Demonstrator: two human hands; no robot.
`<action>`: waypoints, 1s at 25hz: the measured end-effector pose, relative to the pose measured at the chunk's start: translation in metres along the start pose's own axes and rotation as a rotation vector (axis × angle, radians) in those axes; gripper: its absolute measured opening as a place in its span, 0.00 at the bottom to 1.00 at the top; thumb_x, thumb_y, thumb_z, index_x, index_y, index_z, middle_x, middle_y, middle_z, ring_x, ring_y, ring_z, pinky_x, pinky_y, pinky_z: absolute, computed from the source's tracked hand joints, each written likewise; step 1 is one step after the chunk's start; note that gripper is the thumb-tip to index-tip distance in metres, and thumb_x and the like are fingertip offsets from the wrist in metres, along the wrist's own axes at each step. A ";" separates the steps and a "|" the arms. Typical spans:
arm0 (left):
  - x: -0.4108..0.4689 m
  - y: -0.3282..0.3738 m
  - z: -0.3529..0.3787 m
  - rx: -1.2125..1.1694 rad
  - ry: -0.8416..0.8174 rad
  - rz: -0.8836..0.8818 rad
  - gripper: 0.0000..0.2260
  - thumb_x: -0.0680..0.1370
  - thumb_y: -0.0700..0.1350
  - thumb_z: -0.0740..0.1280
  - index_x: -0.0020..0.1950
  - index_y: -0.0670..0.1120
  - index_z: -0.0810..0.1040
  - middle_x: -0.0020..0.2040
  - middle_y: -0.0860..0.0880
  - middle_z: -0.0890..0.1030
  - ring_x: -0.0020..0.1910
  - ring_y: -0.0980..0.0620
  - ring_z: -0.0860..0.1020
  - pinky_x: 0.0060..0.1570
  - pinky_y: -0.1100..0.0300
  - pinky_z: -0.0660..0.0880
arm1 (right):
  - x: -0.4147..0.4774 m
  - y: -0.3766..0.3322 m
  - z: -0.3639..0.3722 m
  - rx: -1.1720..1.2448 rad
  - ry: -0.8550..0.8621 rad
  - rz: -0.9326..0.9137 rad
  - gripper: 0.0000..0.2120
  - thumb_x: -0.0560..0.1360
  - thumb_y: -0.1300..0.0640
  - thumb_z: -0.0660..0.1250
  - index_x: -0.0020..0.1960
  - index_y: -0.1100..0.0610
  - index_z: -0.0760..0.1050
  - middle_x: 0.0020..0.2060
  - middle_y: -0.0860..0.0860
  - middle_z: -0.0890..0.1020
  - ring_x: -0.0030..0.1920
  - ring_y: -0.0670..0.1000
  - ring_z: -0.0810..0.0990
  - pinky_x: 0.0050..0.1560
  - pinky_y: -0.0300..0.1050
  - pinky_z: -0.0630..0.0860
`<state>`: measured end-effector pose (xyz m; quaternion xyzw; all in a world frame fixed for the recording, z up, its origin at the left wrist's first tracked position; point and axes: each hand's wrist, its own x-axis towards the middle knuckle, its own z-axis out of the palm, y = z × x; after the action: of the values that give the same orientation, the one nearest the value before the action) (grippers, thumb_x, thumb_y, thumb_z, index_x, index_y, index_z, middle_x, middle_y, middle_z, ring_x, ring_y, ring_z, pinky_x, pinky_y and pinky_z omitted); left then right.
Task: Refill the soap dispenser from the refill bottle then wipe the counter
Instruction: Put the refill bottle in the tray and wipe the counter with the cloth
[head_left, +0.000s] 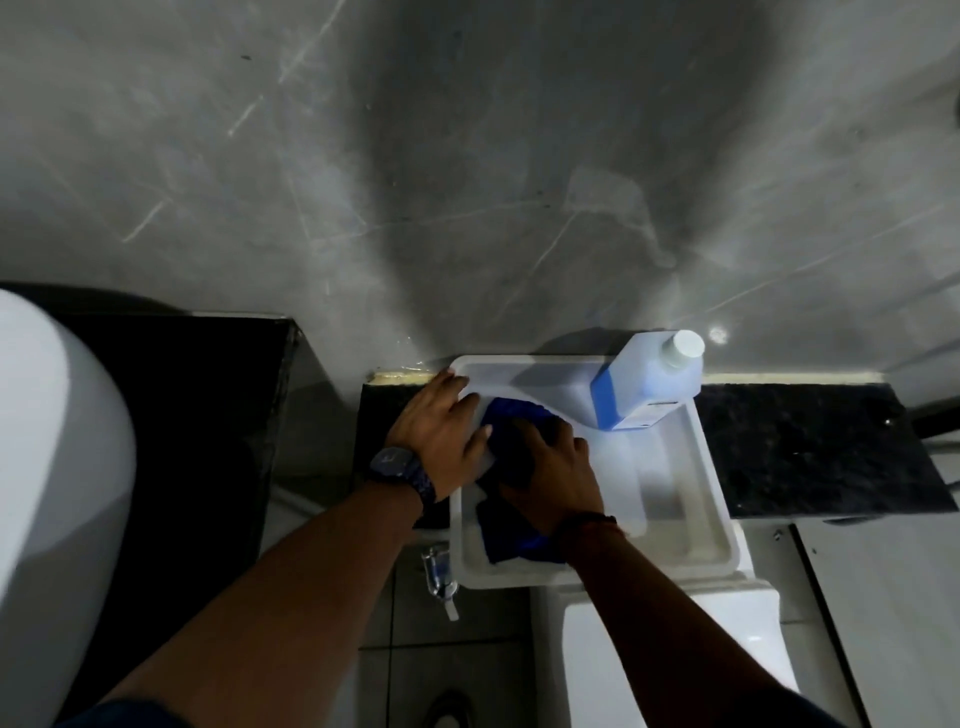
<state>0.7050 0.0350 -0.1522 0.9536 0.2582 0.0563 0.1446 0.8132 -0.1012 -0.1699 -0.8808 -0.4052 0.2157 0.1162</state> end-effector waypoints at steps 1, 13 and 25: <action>0.000 -0.001 -0.003 -0.005 -0.002 -0.005 0.24 0.78 0.57 0.57 0.68 0.43 0.68 0.73 0.44 0.64 0.72 0.44 0.60 0.71 0.51 0.57 | 0.003 -0.001 0.004 0.018 0.023 0.017 0.33 0.69 0.42 0.70 0.70 0.46 0.62 0.68 0.56 0.63 0.64 0.60 0.67 0.62 0.53 0.70; -0.113 0.020 -0.116 -0.249 0.059 -0.016 0.25 0.75 0.58 0.62 0.67 0.46 0.69 0.64 0.46 0.71 0.62 0.45 0.70 0.60 0.51 0.70 | -0.113 -0.101 -0.081 0.325 0.599 -0.016 0.22 0.68 0.63 0.72 0.61 0.57 0.75 0.51 0.60 0.77 0.51 0.61 0.77 0.51 0.44 0.69; -0.450 -0.055 -0.260 -0.394 0.088 0.080 0.18 0.71 0.49 0.69 0.59 0.45 0.77 0.51 0.44 0.79 0.48 0.45 0.78 0.50 0.56 0.75 | -0.395 -0.299 0.027 0.369 0.579 0.035 0.19 0.65 0.67 0.71 0.56 0.60 0.78 0.50 0.65 0.79 0.50 0.65 0.78 0.54 0.52 0.73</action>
<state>0.2444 -0.0844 0.0643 0.9130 0.2103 0.1530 0.3144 0.3734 -0.2095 0.0327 -0.8764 -0.2943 0.0286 0.3801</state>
